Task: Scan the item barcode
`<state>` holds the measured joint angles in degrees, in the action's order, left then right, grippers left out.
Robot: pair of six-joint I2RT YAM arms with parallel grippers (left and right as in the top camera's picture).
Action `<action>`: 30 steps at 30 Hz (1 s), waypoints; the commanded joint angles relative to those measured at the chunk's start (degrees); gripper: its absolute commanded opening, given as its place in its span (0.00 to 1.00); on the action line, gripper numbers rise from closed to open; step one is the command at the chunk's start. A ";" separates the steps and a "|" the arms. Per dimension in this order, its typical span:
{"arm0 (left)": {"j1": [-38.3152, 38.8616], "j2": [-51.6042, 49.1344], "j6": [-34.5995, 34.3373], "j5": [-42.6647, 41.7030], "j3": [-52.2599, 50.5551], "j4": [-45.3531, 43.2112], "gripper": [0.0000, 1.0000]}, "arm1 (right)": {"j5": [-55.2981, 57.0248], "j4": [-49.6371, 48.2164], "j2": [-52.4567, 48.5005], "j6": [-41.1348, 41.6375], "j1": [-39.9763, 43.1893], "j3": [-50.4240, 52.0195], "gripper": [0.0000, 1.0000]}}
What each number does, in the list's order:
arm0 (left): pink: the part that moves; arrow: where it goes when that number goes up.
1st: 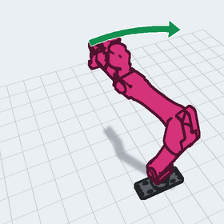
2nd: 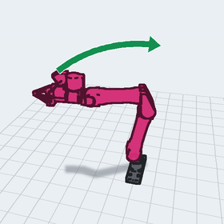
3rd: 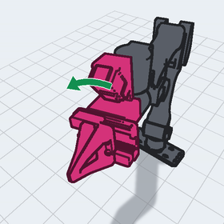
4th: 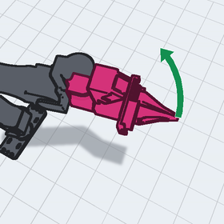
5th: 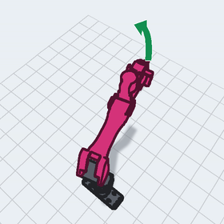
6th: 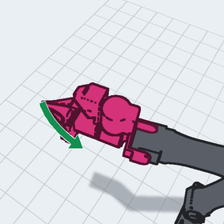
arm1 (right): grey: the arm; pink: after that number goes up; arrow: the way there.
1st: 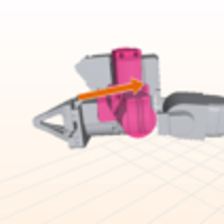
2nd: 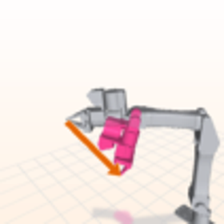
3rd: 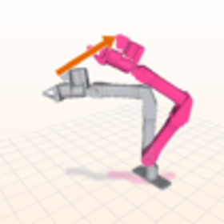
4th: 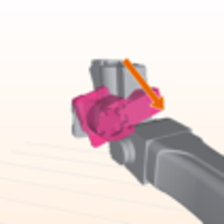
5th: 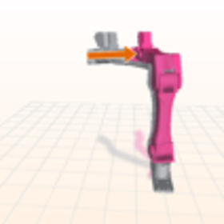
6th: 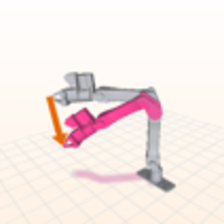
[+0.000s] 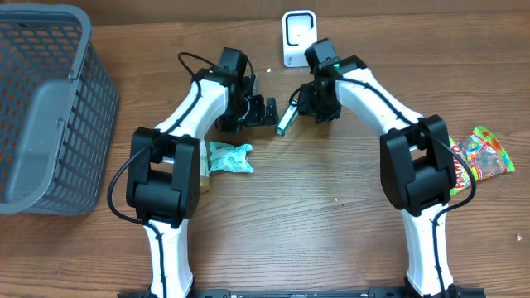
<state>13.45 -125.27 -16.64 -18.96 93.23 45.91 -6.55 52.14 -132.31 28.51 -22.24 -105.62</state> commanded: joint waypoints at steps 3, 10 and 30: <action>-2.49 -4.24 -1.81 -0.20 -2.12 1.42 1.00 | 1.38 -2.56 -0.48 2.95 -0.24 2.45 0.41; -2.54 -4.42 0.37 -3.28 -2.10 0.50 1.00 | -1.20 -5.84 -0.48 0.13 -0.26 2.86 0.41; -0.96 -4.39 6.36 -6.14 -1.44 1.68 1.00 | -1.25 -6.03 -0.48 -0.46 -0.26 2.86 0.41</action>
<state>11.64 -126.02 -9.04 -26.94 93.41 46.70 -7.33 46.17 -132.40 28.45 -22.52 -103.44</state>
